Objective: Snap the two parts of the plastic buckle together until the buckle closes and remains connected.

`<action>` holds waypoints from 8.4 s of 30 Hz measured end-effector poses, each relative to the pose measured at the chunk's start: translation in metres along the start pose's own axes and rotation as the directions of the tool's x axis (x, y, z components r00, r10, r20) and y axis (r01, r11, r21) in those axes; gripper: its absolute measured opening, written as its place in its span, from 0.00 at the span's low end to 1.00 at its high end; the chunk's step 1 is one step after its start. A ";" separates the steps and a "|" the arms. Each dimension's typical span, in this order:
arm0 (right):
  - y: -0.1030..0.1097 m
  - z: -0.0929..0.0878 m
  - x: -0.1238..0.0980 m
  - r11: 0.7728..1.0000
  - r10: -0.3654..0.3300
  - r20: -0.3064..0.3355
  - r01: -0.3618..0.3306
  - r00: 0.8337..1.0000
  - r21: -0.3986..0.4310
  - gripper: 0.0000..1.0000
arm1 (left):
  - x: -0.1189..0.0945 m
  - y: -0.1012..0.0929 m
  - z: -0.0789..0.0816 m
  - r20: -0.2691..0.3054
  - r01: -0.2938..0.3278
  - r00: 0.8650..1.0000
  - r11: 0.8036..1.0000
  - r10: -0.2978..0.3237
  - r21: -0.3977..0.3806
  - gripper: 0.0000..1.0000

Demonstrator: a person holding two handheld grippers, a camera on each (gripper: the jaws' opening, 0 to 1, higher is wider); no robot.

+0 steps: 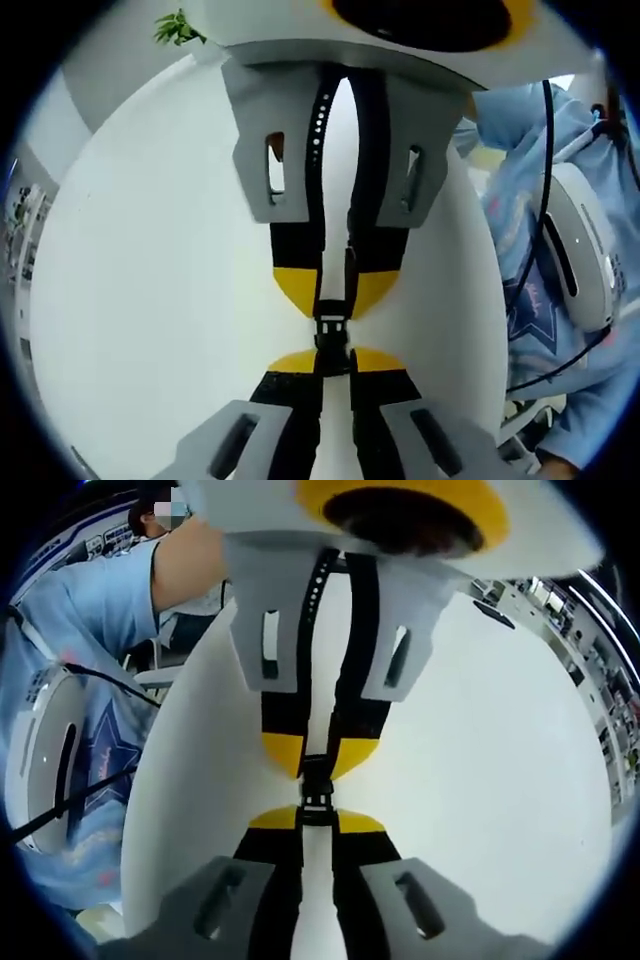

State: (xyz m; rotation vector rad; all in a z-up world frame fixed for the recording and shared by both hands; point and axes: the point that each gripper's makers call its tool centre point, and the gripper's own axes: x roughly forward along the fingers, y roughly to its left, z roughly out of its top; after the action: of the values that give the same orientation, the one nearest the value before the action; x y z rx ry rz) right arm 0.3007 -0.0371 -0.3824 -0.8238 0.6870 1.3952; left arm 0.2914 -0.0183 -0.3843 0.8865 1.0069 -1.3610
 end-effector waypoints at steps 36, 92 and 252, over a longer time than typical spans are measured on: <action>0.008 0.008 0.002 0.999 0.021 0.048 -0.020 0.999 -0.036 0.08 | 0.000 0.001 0.001 0.087 0.016 0.996 0.999 -0.020 0.044 0.10; -0.065 -0.006 0.004 0.999 -0.007 0.024 0.006 1.000 0.048 0.09 | -0.004 0.072 0.020 0.192 0.050 0.980 0.999 -0.049 0.003 0.11; -0.044 -0.083 -0.243 0.467 -0.883 0.340 0.694 0.325 0.549 0.36 | -0.243 0.029 -0.137 0.354 -0.488 -0.098 0.265 0.930 -0.832 0.72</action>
State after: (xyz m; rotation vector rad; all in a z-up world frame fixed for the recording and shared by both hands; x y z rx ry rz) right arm 0.3313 -0.2420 -0.2247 -0.3060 -0.0800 0.4845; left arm 0.3242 0.1949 -0.2048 0.1361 -0.1753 -0.2571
